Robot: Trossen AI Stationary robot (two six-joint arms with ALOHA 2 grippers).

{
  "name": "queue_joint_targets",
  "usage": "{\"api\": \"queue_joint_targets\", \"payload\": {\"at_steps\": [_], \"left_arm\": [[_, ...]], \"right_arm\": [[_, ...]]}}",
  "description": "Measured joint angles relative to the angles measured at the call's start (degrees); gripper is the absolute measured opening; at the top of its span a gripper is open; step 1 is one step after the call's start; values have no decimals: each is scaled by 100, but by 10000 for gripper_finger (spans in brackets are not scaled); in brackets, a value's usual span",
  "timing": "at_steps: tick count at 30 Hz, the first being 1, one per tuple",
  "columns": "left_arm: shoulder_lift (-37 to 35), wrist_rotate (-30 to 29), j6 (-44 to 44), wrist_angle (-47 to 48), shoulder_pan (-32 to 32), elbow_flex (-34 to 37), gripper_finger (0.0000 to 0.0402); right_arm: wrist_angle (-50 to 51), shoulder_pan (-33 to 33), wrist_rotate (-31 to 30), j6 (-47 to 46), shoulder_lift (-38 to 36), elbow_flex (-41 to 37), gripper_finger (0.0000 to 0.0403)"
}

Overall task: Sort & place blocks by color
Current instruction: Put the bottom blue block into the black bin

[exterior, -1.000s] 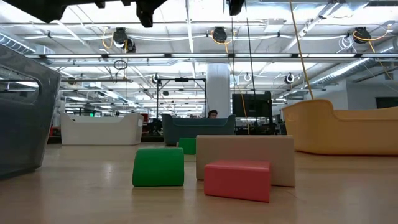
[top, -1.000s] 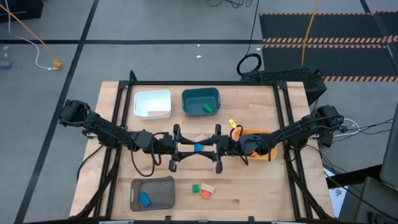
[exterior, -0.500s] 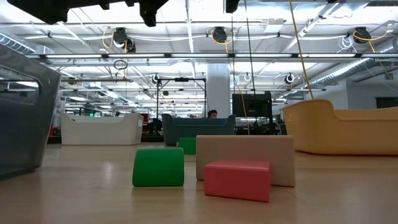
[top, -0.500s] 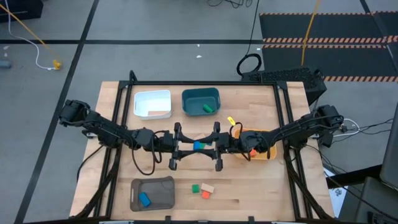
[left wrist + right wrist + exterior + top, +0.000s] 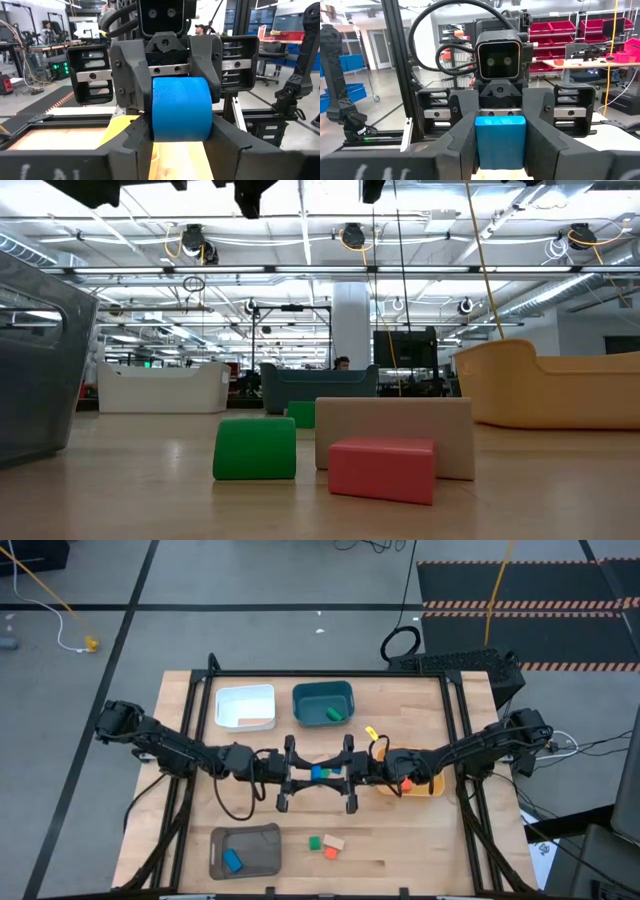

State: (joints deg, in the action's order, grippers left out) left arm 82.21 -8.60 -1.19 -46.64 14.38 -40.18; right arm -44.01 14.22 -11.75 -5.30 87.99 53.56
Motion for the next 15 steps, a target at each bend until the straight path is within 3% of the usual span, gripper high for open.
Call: {"api": "queue_joint_targets", "payload": {"at_steps": [11, 15], "left_arm": [[1, 76, 26, 7, -8, 0, 135], [1, 119, 124, 40, -5, 0, 135]], "right_arm": [[63, 0, -36, -27, 0, 0, 129], [125, -2, -11, -245, 0, 2, 151]]}}
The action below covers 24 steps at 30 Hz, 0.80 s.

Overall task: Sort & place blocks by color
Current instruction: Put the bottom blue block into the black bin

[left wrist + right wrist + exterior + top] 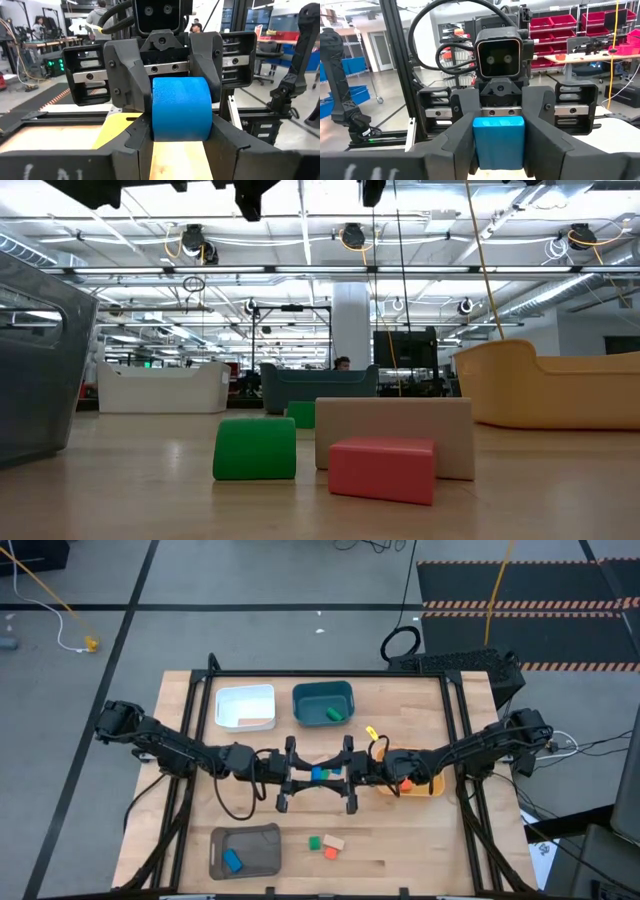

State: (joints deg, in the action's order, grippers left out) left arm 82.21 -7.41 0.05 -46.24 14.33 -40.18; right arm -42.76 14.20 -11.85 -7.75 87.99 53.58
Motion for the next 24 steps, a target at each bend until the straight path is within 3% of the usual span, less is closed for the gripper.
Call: {"api": "queue_joint_targets", "payload": {"at_steps": [8, 13, 19, 24], "left_arm": [[0, -4, 152, 119, -7, 0, 135], [0, 3, 199, 161, 7, 0, 135], [-16, 88, 586, 547, 22, 0, 135], [-17, 785, 1615, 1143, 51, 0, 135]], "right_arm": [[232, 13, 15, -57, -75, 2, 238], [1356, 11, -20, -69, -668, -2, 276], [3164, 38, -7, -1086, -1551, 0, 286], [4304, 129, -9, -1909, -1862, 0, 275]]}}
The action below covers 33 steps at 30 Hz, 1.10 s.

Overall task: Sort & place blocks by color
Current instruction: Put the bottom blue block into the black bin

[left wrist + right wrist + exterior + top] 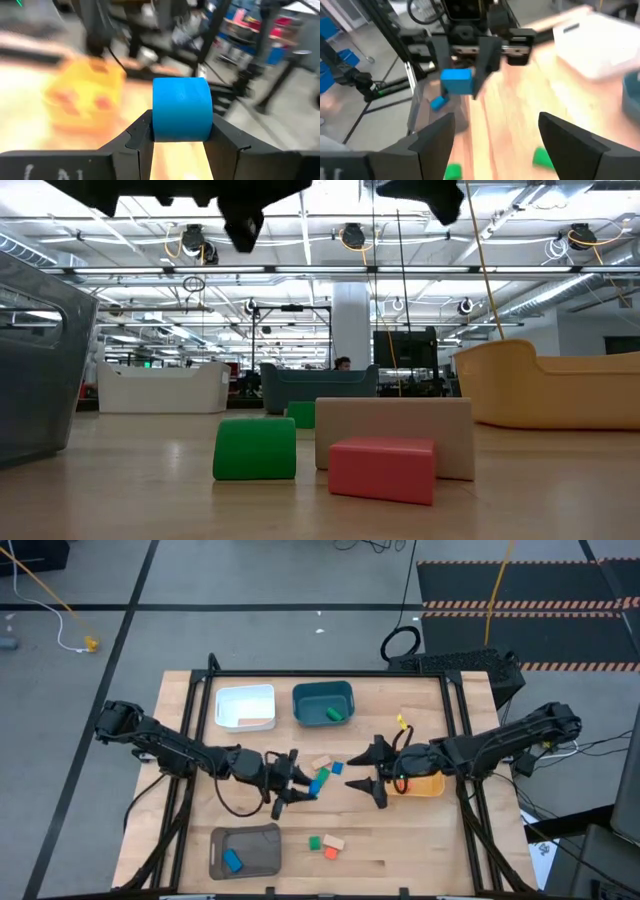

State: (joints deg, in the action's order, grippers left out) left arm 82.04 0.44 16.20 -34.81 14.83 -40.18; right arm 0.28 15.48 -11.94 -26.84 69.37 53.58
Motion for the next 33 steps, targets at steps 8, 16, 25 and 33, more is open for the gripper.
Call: {"api": "queue_joint_targets", "payload": {"at_steps": [8, 16, 25, 33], "left_arm": [[-35, 1389, 2273, 1479, 209, 0, 139], [-37, 2596, 3903, 1933, 895, 0, 141], [-37, 3604, 5684, 3067, 1397, 0, 142], [-37, 3428, 6240, 4934, 1747, 0, 143]], "right_arm": [[525, 165, 3, -505, -48, 0, 270], [683, 206, 4, -552, -48, 0, 270], [879, 204, 4, -552, -48, 0, 270], [954, 204, 4, -486, -48, 0, 270]]}}
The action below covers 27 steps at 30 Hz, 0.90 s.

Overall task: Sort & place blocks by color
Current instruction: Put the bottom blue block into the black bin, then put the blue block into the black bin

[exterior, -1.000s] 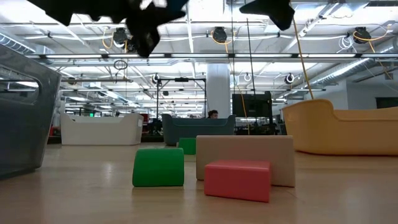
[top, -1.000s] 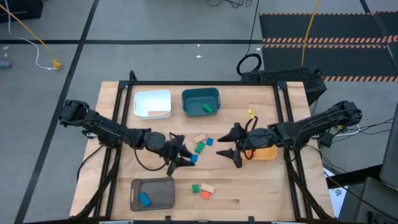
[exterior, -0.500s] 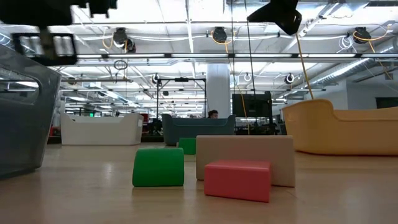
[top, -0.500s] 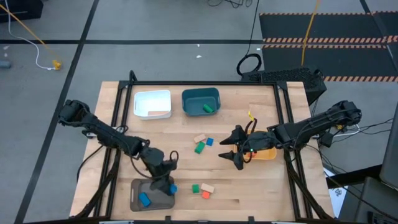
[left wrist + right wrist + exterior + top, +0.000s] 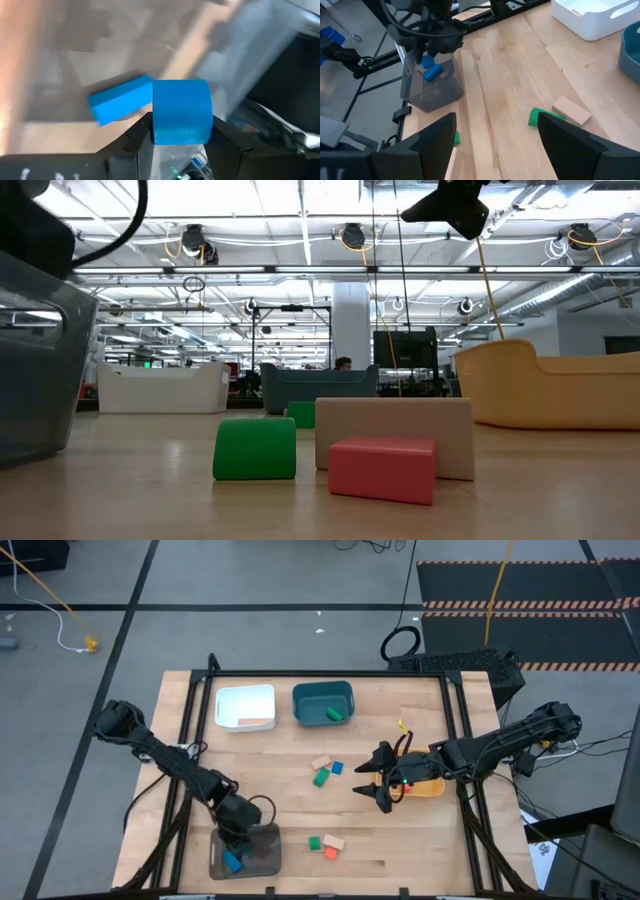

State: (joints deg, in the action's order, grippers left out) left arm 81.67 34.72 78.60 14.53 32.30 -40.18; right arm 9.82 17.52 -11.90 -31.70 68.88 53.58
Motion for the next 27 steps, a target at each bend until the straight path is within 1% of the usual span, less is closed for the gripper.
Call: {"api": "queue_joint_targets", "payload": {"at_steps": [3, 9, 12, 16, 23, 24, 27], "left_arm": [[0, -29, 14, 299, -1, 2, 143], [0, -29, 106, 125, -15, 2, 143], [0, -84, 113, 126, -14, 2, 151], [0, -184, 93, 122, -14, 2, 183], [0, -187, -17, -11, -33, 2, 248], [0, -171, -25, -34, -58, 2, 255], [0, -164, -21, -311, -159, 2, 268]], "right_arm": [[32, 0, 0, 2, 0, 0, 270], [42, 0, 0, 100, 0, 0, 270], [42, 0, 0, 153, 0, 0, 270], [42, 0, 0, 280, 0, 0, 270], [136, -7, -19, 306, 0, 0, 270], [178, -21, -63, 306, 0, 0, 270], [296, -84, -502, 314, 34, 0, 270]]}}
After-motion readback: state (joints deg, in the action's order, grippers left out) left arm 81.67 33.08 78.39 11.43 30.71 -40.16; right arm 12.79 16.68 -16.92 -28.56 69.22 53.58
